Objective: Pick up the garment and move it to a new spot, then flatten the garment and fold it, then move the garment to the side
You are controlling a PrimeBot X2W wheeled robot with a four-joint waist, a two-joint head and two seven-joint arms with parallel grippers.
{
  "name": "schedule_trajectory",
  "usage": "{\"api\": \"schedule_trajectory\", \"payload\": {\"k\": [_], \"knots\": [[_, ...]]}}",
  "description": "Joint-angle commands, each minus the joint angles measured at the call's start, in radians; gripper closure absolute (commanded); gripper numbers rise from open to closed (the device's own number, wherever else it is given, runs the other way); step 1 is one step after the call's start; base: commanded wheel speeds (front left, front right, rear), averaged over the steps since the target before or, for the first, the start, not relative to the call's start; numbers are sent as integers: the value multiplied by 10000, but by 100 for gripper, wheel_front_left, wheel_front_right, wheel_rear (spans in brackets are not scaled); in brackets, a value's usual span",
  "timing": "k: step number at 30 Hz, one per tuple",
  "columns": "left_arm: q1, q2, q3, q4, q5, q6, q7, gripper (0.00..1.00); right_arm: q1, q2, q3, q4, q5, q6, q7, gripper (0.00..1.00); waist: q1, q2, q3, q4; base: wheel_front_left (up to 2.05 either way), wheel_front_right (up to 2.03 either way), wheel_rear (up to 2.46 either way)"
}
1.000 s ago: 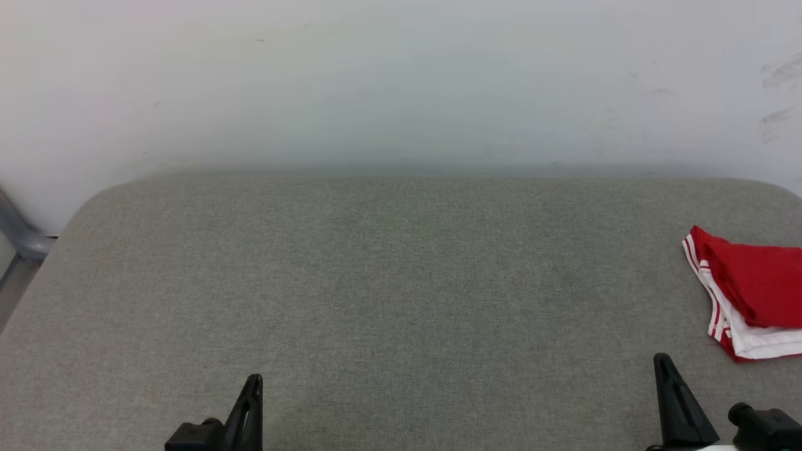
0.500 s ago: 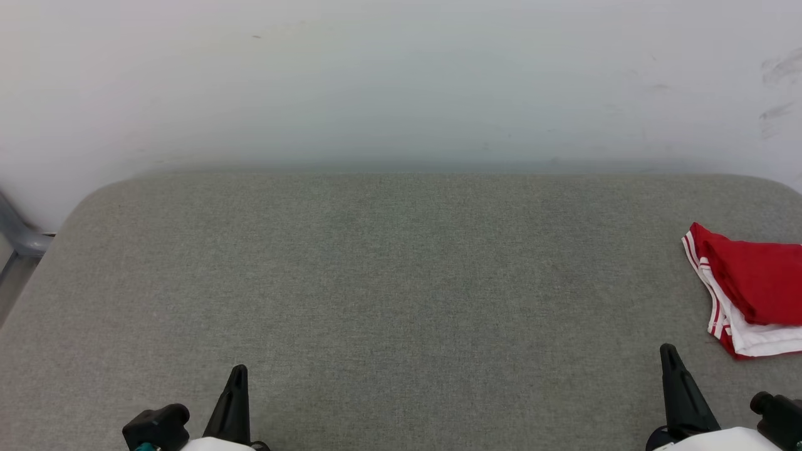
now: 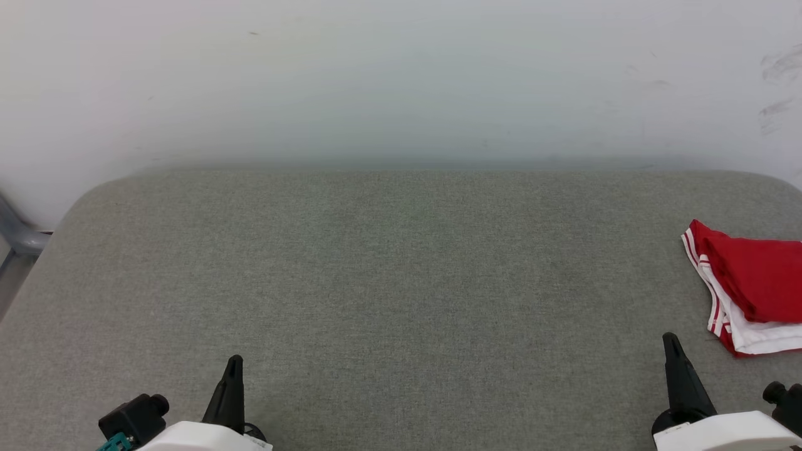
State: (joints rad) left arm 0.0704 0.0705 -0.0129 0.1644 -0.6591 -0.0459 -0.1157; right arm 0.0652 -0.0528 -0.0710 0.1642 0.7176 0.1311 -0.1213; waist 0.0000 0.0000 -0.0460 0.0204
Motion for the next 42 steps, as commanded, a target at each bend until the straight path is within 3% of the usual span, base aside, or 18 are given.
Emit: {"api": "schedule_trajectory", "payload": {"k": [1,16,42], "knots": [[-326,2,111,-68,-459,-87,98,100,-318,-32,-36,-71,458,0,105,100,0,0,11,-5,0,0,0],[-727,-47,418,150,-2783,-289,671,100,-708,-34,-122,146,2647,-2,677,100,0,0,101,-42,0,0,0],[-1212,-111,782,423,-5579,-526,1362,100,-1183,-26,-241,422,5283,-3,1369,100,0,0,234,-97,0,0,0]]}}
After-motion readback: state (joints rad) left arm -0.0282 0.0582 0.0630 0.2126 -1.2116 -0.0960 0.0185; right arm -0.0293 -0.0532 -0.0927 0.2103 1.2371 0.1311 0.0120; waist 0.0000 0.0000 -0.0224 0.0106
